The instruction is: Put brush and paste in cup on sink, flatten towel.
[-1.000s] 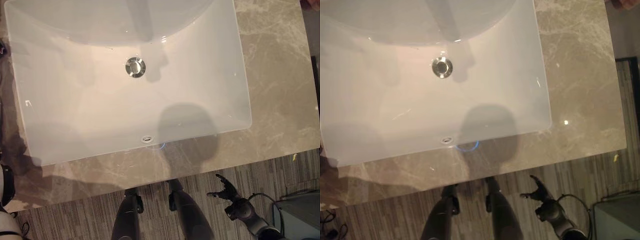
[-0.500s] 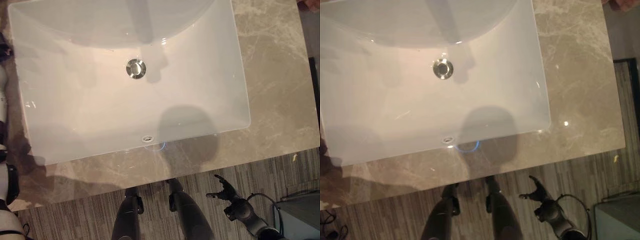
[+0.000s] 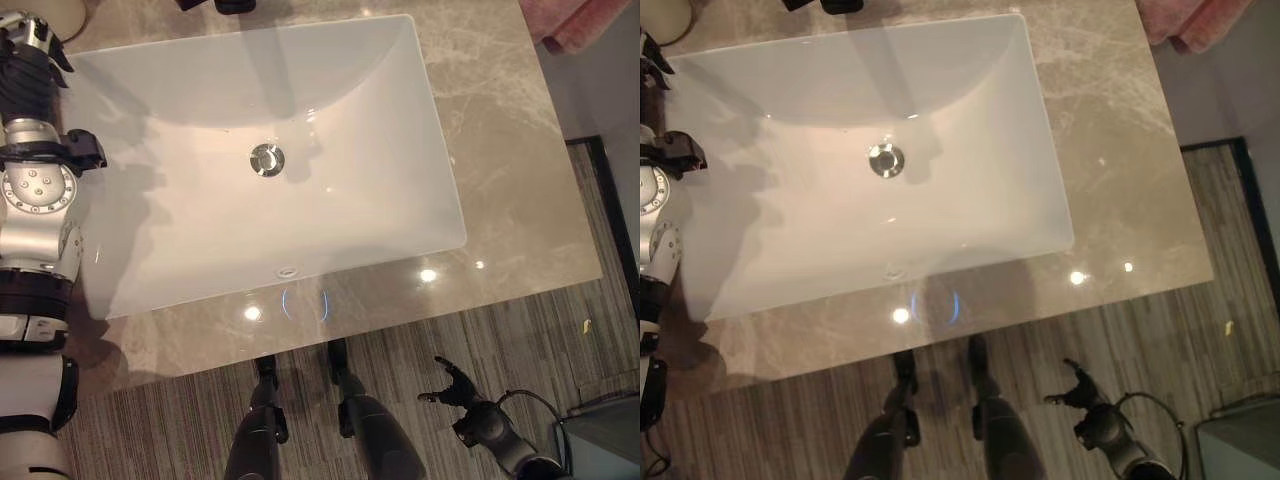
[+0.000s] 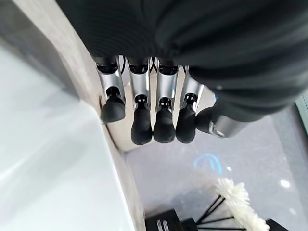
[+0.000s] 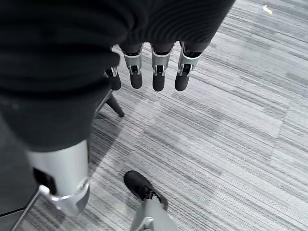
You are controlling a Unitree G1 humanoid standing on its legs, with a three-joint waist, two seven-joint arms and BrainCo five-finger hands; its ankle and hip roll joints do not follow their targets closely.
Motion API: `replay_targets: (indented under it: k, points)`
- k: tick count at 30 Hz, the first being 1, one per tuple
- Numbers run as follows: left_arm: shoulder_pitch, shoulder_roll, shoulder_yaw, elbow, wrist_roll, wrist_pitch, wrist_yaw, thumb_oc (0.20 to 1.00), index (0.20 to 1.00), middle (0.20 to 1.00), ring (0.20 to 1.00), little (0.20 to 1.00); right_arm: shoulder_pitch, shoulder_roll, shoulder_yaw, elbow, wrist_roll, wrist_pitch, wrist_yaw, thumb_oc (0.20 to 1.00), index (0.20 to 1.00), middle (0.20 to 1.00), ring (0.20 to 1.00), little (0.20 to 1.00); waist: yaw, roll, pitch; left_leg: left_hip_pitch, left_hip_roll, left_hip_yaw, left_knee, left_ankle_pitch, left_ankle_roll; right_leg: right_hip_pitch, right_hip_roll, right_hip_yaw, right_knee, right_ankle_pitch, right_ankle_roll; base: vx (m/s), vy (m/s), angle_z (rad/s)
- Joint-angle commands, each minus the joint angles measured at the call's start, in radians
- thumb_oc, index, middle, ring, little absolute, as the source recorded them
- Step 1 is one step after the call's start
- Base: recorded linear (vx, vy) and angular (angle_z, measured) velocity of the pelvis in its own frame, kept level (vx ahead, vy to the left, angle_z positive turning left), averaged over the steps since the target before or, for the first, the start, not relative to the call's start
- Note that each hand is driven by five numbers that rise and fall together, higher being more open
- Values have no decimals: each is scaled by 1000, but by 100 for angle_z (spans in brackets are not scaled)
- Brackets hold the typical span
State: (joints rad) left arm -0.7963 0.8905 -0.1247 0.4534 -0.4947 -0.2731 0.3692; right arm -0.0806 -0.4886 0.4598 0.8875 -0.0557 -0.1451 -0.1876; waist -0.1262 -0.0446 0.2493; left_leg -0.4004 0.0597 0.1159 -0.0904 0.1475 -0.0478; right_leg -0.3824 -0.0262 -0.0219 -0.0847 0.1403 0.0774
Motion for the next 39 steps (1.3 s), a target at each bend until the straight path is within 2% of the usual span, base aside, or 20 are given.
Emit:
replay_targets:
  k: [1,7,8,9,10,14,18,25,29,32,36,39]
  points:
    - [122,-74,-11,3,40,9,-23,200,200,200,200,200,34,-21,-39,39,-16,9,6,1000,1000,1000,1000,1000,5,-16,-13,115,12,-16,3,-86,-44,16,-67,71,-3,-29,67,0,0,0]
    - [348,-145,33,-263,-29,-39,-119,200,200,200,200,200,78,-7,-87,39,-24,14,14,1000,1000,1000,1000,1000,11,6,-47,200,6,-19,3,-106,-43,106,-69,60,0,-53,59,38,-11,4]
    - [392,-159,40,-312,-47,-47,-145,238,238,238,238,238,87,-3,-103,37,-23,12,13,1000,1000,1000,1000,1000,11,10,-55,217,9,-18,3,-110,-43,120,-67,59,6,-61,58,60,-20,11]
    - [442,-173,51,-363,-68,-57,-167,498,498,498,498,498,98,-2,-114,30,-22,10,15,1000,1000,1000,1000,1000,9,15,-60,237,13,-13,3,-114,-44,135,-66,61,13,-69,56,59,-19,7]
    - [483,-193,59,-403,-81,-55,-181,1000,1000,1000,1000,1000,107,-3,-121,27,-25,7,17,1000,1000,1000,1000,1000,7,19,-63,255,16,-11,3,-118,-45,146,-62,62,28,-80,53,33,-24,2]
    - [574,-256,56,-481,-127,-62,-247,1000,1000,1000,1000,1000,136,-5,-143,14,-32,-4,25,1000,1000,1000,1000,1000,-4,34,-71,305,37,-3,3,-120,-47,152,-34,74,122,-133,42,-3,-21,-1]
    - [621,-301,68,-535,-109,-72,-264,1000,1000,1000,1000,1000,173,-11,-168,11,-36,-17,29,1000,1000,1000,1000,1000,-14,39,-97,322,52,-6,3,-114,-56,180,-19,62,113,-149,28,-7,-85,-3]
    - [716,-300,168,-683,-96,-85,-270,1000,1000,1000,1000,1000,197,-16,-189,34,-39,-23,24,1000,1000,1000,1000,1000,-1,41,-141,350,63,-15,6,-106,-60,248,-6,45,69,-154,14,8,-65,0]
    - [788,-306,226,-765,-123,-100,-299,1000,1000,1000,1000,1000,195,-9,-195,73,-35,-24,26,1000,1000,1000,1000,1000,14,38,-160,372,60,-29,25,-122,-54,287,0,48,56,-159,8,11,-16,2]
    - [859,-318,264,-809,-125,-118,-327,1000,1000,1000,1000,1000,187,-12,-201,64,-20,-35,30,1000,1000,1000,1000,1000,37,28,-163,378,25,-113,55,-159,-35,300,-4,71,51,-149,7,-18,22,-2]
    - [889,-336,275,-839,-121,-142,-351,1000,1000,1000,1000,1000,151,-19,-223,10,27,-53,29,1000,1000,1000,1000,1000,55,18,-148,346,-91,-289,163,-243,2,273,-8,130,77,-123,12,-76,77,-7]
    - [852,-350,222,-834,-134,-152,-373,1000,1000,1000,1000,1000,134,-13,-240,-48,65,-74,17,1000,1000,1000,1000,1000,42,21,-144,329,-137,-307,211,-266,21,244,-10,176,94,-101,27,-107,169,-68]
